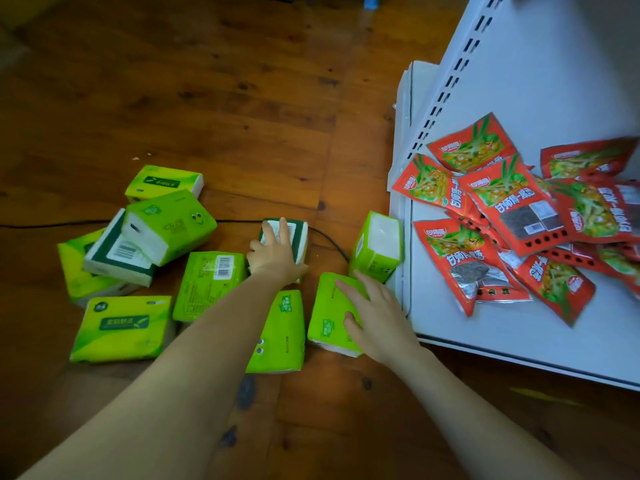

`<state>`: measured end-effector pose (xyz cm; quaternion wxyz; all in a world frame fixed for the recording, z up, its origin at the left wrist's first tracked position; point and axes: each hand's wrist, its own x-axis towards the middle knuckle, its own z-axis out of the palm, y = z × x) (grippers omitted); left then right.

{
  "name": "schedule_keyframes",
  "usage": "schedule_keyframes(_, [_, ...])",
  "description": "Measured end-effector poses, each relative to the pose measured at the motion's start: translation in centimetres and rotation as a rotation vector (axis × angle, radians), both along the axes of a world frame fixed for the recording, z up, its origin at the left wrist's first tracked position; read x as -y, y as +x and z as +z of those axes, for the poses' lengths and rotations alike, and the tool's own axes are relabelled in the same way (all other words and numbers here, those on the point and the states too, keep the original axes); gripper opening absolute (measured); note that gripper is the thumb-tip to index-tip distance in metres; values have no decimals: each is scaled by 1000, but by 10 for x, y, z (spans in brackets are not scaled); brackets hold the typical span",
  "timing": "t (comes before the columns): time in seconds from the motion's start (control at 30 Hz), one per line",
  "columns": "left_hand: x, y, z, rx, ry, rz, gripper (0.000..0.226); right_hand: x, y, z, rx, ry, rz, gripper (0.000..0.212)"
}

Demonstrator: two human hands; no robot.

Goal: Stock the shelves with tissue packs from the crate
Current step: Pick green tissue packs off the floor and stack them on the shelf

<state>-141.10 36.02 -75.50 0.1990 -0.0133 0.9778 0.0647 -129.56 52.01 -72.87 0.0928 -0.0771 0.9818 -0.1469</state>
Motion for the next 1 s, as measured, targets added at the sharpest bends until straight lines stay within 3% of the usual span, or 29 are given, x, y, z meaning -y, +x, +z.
schedule_keyframes(0.17, [10,0,10,50,146,2,108,1,0,11,39,-37,-22,55])
schedule_keyframes(0.3, [12,-2,30,38,353,108,105,8,-6,20,81,-206,-146,58])
schedule_keyframes(0.47, [12,0,51,44,735,235,101,21,-19,31,201,-701,-452,60])
schedule_keyframes(0.6, [4,12,72,73,912,218,97,33,-29,54,349,-1150,-719,58])
schedule_keyframes(0.73, [-3,30,84,111,992,139,93,41,-36,69,379,-1417,-752,17])
schedule_keyframes(0.8, [-5,37,89,102,996,72,88,43,-35,76,322,-1477,-741,16])
schedule_keyframes(0.93, [0,42,105,86,1084,-12,101,41,-30,90,217,-1435,-692,18])
schedule_keyframes(1.0, [3,44,113,17,1124,-63,92,37,-28,95,173,-1424,-672,19])
